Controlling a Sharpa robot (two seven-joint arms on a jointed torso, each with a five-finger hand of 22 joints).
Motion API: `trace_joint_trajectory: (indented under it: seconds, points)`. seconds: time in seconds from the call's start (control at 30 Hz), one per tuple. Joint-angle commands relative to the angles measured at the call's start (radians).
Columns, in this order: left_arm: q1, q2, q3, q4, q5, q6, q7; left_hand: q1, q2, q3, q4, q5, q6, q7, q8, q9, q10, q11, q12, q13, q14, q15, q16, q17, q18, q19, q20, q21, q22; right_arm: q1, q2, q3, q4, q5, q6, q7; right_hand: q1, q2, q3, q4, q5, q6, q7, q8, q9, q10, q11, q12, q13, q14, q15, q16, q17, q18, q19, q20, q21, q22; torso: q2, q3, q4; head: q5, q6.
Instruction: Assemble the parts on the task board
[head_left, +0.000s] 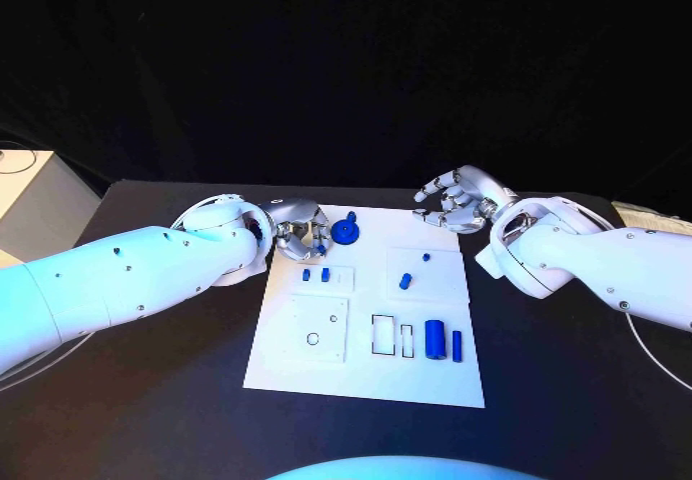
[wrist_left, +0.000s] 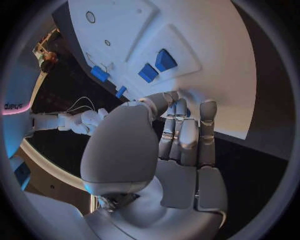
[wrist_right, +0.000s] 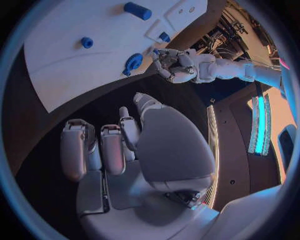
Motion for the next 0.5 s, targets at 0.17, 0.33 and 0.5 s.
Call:
trace_joint_trajectory:
  seconds: [0.17,0.33,0.5]
  points:
    - [-0.003,0.001,-0.001,0.004,0.013,0.022,0.007,-0.009,-0.001,-0.003,0.004,0.002,0.01,0.0,0.002,-0.001,0.008,-0.001,-0.006,-0.001,0.002,0.002,-0.001,-0.002,0.001,0.005,0.0,0.002,-0.001,0.0,0.0,0.0,0.001,-0.011,0.006,0.006,-0.006,-0.008,0.005,0.001,0.006,0.003,-0.002,0.005,-0.001,0.006,0.001,0.003,0.017,0.059,0.001,0.002,0.09,0.005,0.033,0.0,0.002,0.157,-0.001,0.0,0.0,0.0,-0.001]
    - [-0.003,-0.002,-0.001,0.005,0.013,0.017,0.005,-0.008,0.0,-0.001,0.003,0.003,0.01,-0.001,0.001,-0.001,0.01,-0.002,-0.007,-0.001,0.003,0.002,-0.001,0.001,0.001,0.006,0.0,0.002,-0.001,-0.001,-0.001,0.0,0.001,-0.012,0.007,0.006,-0.006,-0.008,0.005,0.001,0.006,0.003,-0.002,0.005,-0.001,0.006,0.001,0.003,0.017,0.059,0.001,0.002,0.09,0.005,0.033,0.0,0.002,0.157,0.0,-0.0002,0.0005,-0.001,-0.001]
    - [-0.003,-0.003,-0.001,0.007,0.014,0.019,0.004,-0.007,0.0,-0.001,0.002,0.003,0.011,-0.001,0.001,0.0,0.01,-0.002,-0.007,-0.001,0.002,0.002,-0.001,-0.001,0.001,0.007,0.0,0.003,0.0,-0.001,0.0,0.0,0.0,-0.012,0.006,0.006,-0.006,-0.008,0.005,0.001,0.006,0.003,-0.002,0.005,-0.001,0.006,0.001,0.003,0.017,0.059,0.001,0.002,0.09,0.005,0.033,0.0,0.002,0.157,0.0,-0.0004,-0.0001,-0.001,-0.001]
